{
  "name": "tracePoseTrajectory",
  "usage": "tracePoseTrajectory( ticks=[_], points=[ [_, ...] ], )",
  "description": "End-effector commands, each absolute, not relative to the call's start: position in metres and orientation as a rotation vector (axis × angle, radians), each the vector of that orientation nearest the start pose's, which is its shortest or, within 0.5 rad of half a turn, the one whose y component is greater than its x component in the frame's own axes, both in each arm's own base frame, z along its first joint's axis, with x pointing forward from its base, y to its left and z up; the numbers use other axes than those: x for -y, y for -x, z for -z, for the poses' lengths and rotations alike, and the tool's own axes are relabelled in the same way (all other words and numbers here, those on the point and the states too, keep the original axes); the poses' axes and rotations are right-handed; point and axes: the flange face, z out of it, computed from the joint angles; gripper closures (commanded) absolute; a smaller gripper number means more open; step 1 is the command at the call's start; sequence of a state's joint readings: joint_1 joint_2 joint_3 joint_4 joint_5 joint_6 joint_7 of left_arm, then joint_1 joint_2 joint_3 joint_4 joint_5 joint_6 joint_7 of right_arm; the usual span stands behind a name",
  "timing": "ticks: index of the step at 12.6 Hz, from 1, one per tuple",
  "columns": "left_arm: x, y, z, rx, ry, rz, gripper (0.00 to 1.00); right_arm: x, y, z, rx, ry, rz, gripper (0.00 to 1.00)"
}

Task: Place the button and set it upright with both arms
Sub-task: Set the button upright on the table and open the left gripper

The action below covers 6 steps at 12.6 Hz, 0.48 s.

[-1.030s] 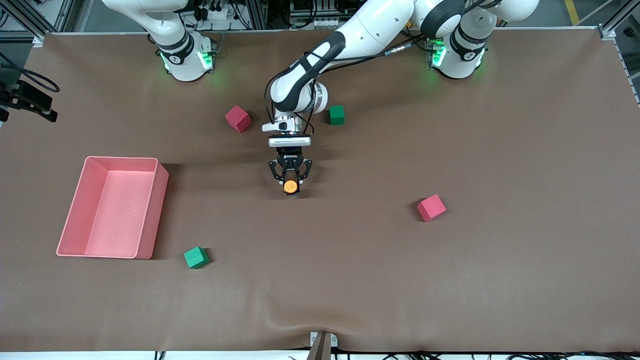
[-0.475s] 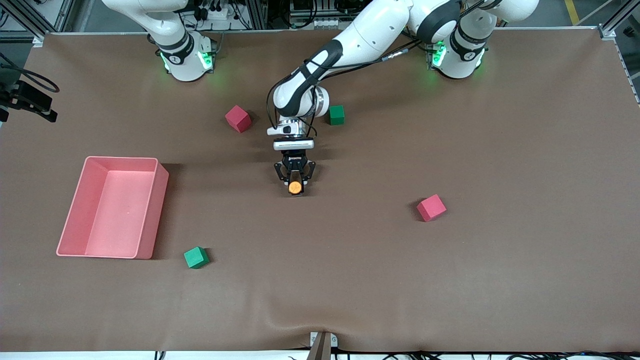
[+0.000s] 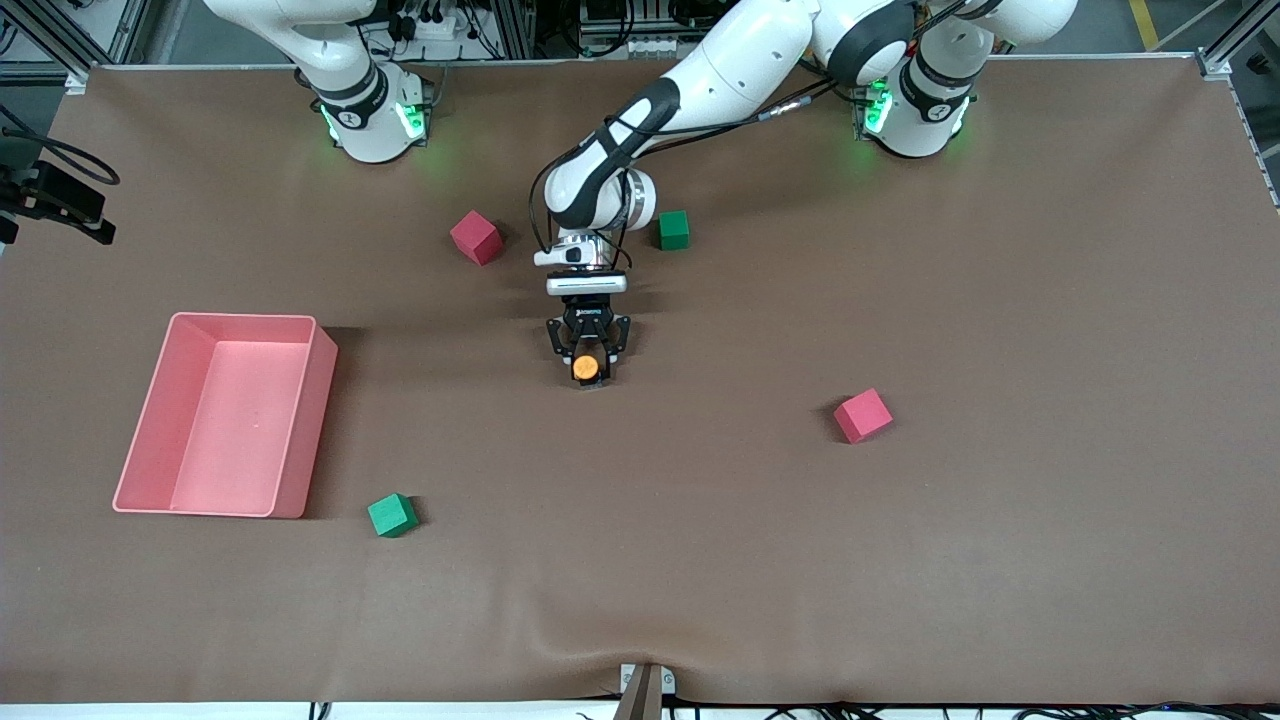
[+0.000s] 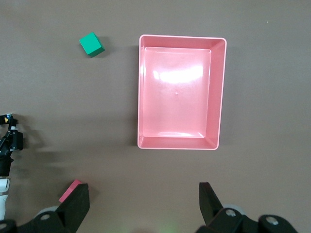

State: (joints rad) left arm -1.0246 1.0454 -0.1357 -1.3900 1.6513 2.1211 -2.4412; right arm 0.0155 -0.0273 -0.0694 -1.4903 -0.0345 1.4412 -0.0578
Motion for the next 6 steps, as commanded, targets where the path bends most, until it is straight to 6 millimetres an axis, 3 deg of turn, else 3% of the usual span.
tracePoseTrajectory(
  ticks=[1,3,6],
  points=[
    [0.642,-0.326,-0.088,0.328,2.794,1.601,0.00,0.032,-0.533,-0.669,-0.004,3.168,-0.041,0.00],
    [0.658,-0.306,-0.113,0.466,2.859,1.468,0.00,0.032,-0.534,-0.669,-0.004,3.168,-0.039,0.00],
    [0.674,-0.287,-0.180,0.720,2.907,1.152,0.00,0.032,-0.534,-0.669,-0.004,3.168,-0.039,0.00]
  ],
)
